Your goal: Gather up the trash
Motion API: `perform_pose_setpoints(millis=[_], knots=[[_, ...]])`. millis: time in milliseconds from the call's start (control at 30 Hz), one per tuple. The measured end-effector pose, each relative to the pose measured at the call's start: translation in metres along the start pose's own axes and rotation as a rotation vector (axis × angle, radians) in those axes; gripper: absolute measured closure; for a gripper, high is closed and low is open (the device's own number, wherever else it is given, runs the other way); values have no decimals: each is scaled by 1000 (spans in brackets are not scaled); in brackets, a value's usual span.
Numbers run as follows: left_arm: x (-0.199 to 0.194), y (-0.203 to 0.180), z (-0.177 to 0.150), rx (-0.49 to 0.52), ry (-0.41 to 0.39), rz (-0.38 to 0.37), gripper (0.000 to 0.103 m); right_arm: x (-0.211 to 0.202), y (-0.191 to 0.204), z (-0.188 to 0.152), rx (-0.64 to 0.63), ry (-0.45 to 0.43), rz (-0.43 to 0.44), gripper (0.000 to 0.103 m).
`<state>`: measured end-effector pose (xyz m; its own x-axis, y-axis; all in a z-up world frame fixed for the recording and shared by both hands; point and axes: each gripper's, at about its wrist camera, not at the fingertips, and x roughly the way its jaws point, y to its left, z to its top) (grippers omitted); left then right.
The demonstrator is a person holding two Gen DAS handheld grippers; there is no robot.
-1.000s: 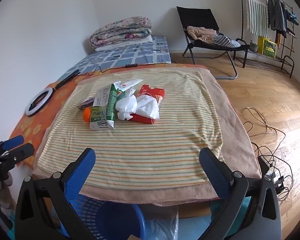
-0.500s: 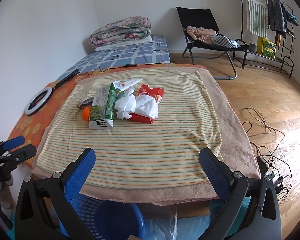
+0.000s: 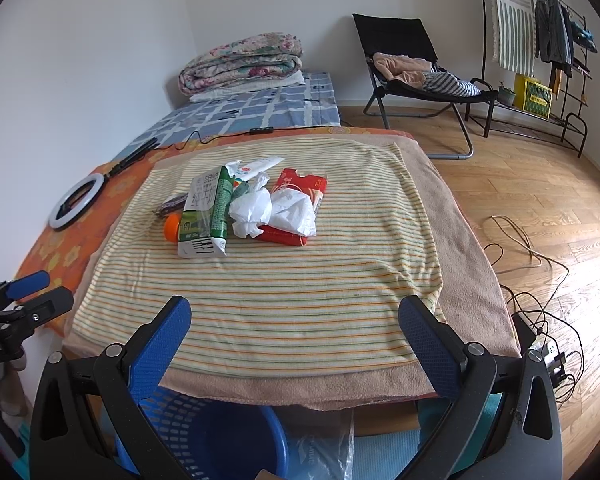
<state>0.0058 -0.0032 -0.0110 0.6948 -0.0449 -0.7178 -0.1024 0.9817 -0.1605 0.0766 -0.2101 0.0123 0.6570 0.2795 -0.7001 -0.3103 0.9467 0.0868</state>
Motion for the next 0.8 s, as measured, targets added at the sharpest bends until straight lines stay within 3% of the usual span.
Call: perform_pose_setpoints(millis=[800], knots=[[1,0,0,1,5,2,6,1,1,-1,-3,4,-1,0]])
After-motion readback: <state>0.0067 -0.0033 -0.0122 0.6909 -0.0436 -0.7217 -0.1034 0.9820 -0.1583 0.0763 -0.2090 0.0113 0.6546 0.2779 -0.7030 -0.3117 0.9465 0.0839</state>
